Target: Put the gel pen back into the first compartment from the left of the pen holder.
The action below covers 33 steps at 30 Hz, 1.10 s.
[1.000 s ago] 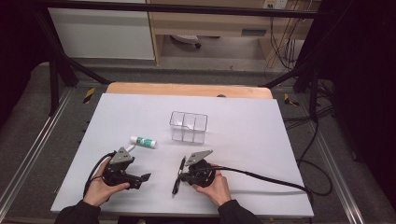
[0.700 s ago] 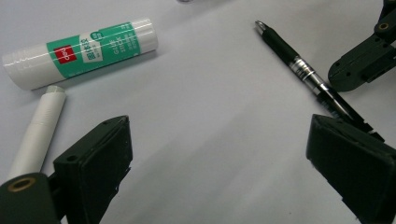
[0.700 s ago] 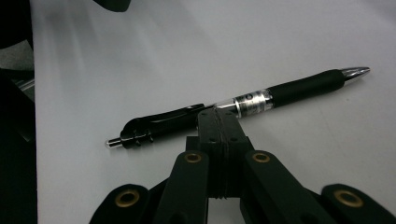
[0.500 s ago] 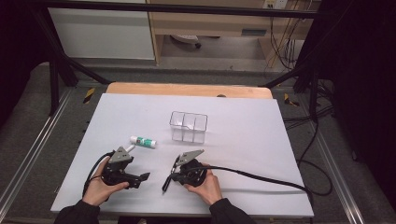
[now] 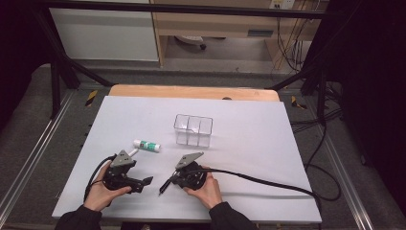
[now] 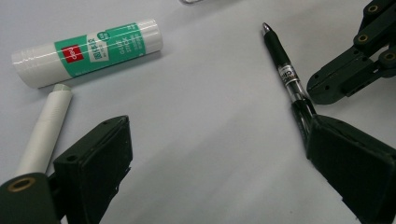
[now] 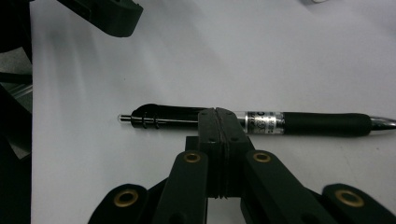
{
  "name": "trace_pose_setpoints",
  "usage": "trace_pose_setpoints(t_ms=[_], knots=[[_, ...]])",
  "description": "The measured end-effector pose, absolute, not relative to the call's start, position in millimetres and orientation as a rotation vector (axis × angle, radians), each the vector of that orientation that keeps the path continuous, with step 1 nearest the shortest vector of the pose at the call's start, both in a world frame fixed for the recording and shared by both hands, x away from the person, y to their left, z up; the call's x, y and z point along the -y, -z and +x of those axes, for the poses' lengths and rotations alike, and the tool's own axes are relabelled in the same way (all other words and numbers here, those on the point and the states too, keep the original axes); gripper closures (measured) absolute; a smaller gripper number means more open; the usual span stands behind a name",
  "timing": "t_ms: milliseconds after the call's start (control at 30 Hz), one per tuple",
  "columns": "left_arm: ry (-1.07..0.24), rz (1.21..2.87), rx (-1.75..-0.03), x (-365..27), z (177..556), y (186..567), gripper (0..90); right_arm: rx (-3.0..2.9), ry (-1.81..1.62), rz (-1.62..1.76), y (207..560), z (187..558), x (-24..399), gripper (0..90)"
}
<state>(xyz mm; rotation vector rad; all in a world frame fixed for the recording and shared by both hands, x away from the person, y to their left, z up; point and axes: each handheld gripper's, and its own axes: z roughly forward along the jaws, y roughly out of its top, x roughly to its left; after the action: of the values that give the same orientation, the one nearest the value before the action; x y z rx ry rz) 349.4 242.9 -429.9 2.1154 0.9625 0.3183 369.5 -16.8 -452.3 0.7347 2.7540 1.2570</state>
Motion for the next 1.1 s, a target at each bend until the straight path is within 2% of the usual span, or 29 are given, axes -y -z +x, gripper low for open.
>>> trace_pose_setpoints(t_ms=[133,267,333,500,633,967,1100], knots=[[-0.310,2.119,-0.963,-241.1,348.3,428.3,4.6,-2.730,-1.249,0.734,441.7,367.6,27.2,83.6],[-0.300,2.133,-0.963,-235.8,347.2,426.6,3.1,-2.681,-1.243,0.790,432.6,367.7,53.1,72.9],[-0.298,2.142,-0.955,-232.8,346.9,426.0,3.1,-2.656,-1.236,0.822,431.0,368.7,69.7,65.7],[-0.291,2.151,-0.946,-224.2,348.4,422.8,3.7,-2.583,-1.221,0.916,431.3,368.6,109.3,39.5],[-0.282,2.166,-0.942,-212.9,351.4,420.4,5.3,-2.521,-1.214,0.989,431.7,367.0,135.2,23.9],[-0.281,2.187,-0.959,-177.4,367.6,417.4,13.4,-2.470,-1.167,1.116,431.3,364.0,184.9,5.2],[-0.266,2.204,-0.970,-161.8,374.3,419.5,19.8,-2.458,-1.138,1.161,434.1,363.2,200.0,2.9]])
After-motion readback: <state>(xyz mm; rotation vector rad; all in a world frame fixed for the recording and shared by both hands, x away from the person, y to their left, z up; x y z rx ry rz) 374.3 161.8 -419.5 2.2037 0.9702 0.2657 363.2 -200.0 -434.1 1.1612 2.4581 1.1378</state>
